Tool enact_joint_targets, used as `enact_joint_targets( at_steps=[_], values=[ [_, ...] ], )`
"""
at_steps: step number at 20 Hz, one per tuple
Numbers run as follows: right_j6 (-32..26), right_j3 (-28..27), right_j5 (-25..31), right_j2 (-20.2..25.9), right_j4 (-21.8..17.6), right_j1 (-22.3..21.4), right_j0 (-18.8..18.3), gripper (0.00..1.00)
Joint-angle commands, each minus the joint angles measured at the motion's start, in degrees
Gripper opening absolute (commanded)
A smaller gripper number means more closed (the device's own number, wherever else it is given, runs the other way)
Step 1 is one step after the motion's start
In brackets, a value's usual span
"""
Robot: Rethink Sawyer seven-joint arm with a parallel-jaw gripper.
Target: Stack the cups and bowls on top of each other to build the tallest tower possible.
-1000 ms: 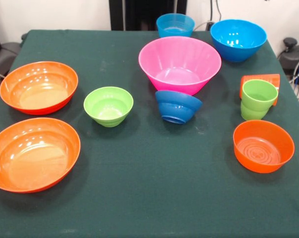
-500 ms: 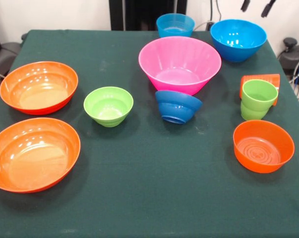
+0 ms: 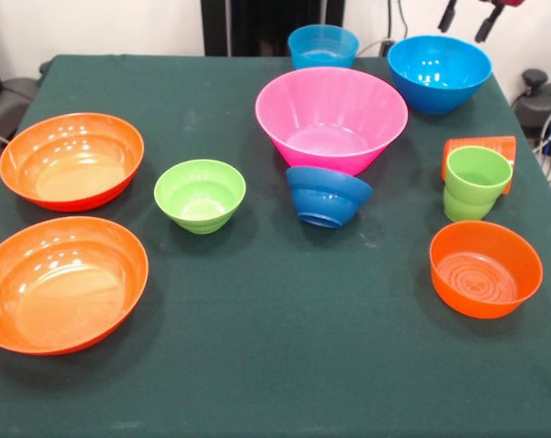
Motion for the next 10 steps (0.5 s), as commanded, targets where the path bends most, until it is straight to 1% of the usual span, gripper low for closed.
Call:
enact_joint_targets(
  at_steps=[1,7,10],
  values=[
    [4.2,3.6,-6.2,6.5,-3.9,2.3,0.7,1.0],
    [5.7,2.5,-6.9,6.4,-3.2,3.2,2.0,1.0],
    [5.9,1.1,-7.3,5.9,-3.1,5.0,2.3,1.0]
  ],
)
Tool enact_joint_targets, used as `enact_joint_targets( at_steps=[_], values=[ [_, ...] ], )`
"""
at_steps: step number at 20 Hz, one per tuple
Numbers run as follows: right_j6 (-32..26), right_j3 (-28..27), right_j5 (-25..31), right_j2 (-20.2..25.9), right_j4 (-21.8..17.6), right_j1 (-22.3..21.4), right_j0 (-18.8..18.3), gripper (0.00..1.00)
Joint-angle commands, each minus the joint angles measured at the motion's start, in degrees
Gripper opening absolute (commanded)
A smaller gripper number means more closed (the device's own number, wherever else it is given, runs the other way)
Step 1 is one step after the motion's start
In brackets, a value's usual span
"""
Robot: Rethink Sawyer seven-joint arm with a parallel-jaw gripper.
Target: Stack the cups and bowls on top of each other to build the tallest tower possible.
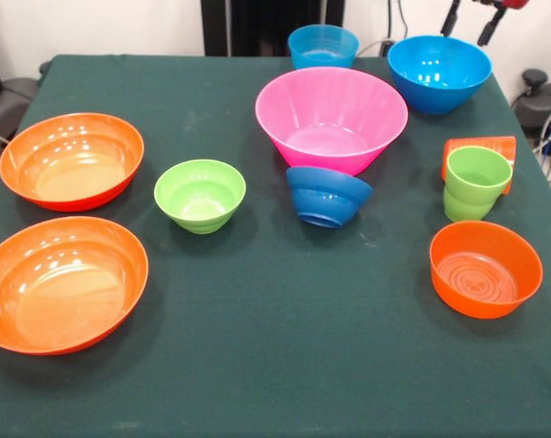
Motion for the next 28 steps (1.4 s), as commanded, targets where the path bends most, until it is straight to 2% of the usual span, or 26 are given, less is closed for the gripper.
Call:
enact_joint_targets(
  at_steps=[1,5,8,10,12,15,18,20,24,28],
  values=[
    [6.0,0.7,-4.6,5.5,-2.6,4.7,1.4,1.0],
    [6.0,0.6,-6.3,5.0,-2.8,6.4,1.6,1.0],
    [4.4,1.1,-7.9,4.4,-4.3,7.3,0.2,1.0],
    [3.1,2.5,-7.5,4.2,-5.2,5.9,-2.0,1.0],
    [-0.2,2.3,-3.9,3.4,-7.2,3.7,-4.5,1.0],
    [-3.2,0.8,-0.4,3.3,-9.2,3.0,-9.0,1.0],
    [-6.9,0.0,1.1,6.0,-12.4,3.7,-14.1,1.0],
    [-7.5,0.1,2.1,7.3,-13.6,3.0,-16.5,1.0],
    [-7.6,-1.1,8.1,8.9,-15.3,-0.3,-18.2,1.0],
    [-9.4,-1.9,9.4,10.0,-19.1,-0.9,-19.9,1.0]
  ],
)
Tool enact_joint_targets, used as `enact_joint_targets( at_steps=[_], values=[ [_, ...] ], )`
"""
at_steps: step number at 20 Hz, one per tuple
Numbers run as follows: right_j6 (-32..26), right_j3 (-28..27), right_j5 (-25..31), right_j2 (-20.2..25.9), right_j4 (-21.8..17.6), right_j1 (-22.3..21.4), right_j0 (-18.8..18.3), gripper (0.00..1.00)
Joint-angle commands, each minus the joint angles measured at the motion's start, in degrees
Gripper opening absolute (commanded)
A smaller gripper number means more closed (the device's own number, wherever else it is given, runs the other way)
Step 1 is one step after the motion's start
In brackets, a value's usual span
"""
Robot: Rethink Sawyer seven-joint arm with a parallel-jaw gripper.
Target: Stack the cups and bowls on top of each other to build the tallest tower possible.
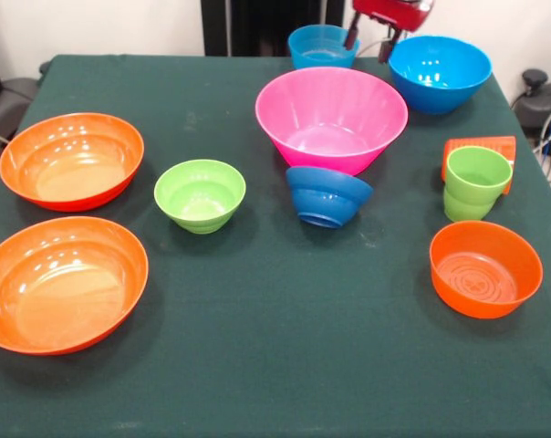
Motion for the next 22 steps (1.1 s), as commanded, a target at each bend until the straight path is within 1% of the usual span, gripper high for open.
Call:
enact_joint_targets(
  at_steps=[1,4,7,15,22],
  values=[
    [-9.7,-2.1,7.9,9.5,-7.3,-2.4,-2.4,1.0],
    [-10.1,-1.2,7.7,11.0,-8.8,-3.2,-5.1,1.0],
    [-9.6,-1.4,7.8,12.3,-10.2,-3.2,-6.5,1.0],
    [-7.5,-1.7,7.7,14.2,-13.3,-3.3,-8.1,1.0],
    [-5.1,0.0,6.2,14.9,-14.5,-4.2,-8.6,1.0]
  ],
)
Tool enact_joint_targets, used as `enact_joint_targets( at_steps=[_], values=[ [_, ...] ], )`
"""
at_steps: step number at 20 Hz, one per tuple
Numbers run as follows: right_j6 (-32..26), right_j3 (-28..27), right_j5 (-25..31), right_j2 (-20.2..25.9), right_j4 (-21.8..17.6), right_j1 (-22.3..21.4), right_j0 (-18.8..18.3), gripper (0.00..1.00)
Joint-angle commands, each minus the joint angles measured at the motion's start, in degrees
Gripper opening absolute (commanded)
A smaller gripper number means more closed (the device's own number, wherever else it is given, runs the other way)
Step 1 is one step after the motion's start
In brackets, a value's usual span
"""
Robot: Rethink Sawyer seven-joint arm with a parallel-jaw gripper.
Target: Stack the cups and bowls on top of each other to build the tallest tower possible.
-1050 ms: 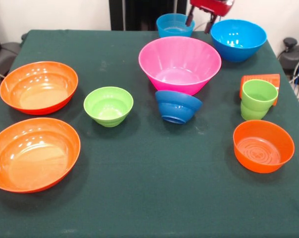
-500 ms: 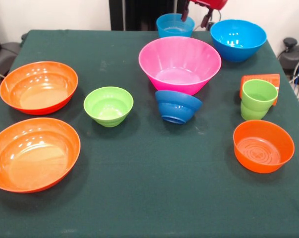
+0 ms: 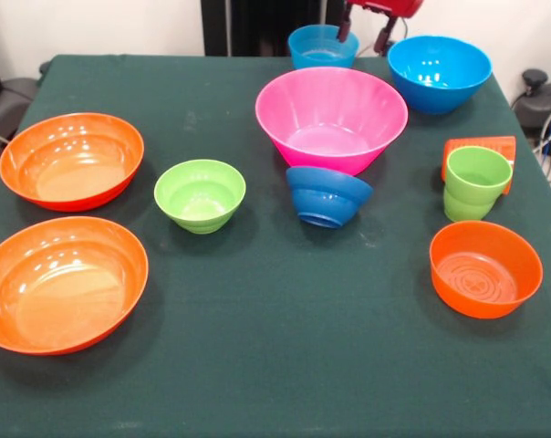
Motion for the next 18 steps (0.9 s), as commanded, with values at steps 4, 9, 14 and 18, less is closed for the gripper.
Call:
enact_joint_targets(
  at_steps=[4,9,14,18],
  values=[
    [-3.9,1.0,0.1,7.0,-5.0,0.9,-1.4,1.0],
    [-4.6,1.3,-0.9,7.2,-7.0,1.1,-2.1,1.0],
    [-5.4,0.6,-2.2,6.8,-10.7,1.7,-2.9,1.0],
    [-7.0,-0.4,-1.8,7.4,-13.8,1.9,-3.5,1.0]
  ],
)
